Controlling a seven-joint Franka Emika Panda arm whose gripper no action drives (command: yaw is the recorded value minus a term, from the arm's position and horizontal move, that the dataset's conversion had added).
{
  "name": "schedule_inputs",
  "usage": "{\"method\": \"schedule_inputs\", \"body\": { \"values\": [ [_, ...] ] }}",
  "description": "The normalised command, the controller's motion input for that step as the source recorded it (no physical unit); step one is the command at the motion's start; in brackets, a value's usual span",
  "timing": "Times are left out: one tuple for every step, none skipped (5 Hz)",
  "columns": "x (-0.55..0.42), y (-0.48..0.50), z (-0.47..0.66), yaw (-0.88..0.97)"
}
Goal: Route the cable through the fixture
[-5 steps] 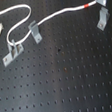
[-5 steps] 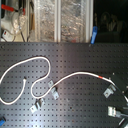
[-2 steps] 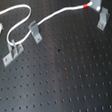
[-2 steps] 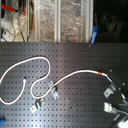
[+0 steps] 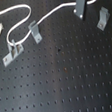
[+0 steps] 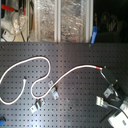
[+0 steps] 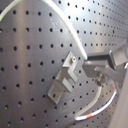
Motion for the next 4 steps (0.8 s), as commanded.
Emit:
{"method": "schedule_inputs", "body": {
  "values": [
    [-0.051,0.099,0.25,0.00],
    [0.000,-0.046,0.15,-0.13],
    [-0.102,-0.304,0.10,-0.02],
    [-0.147,-0.380,0.11,0.00]
  ]
}}
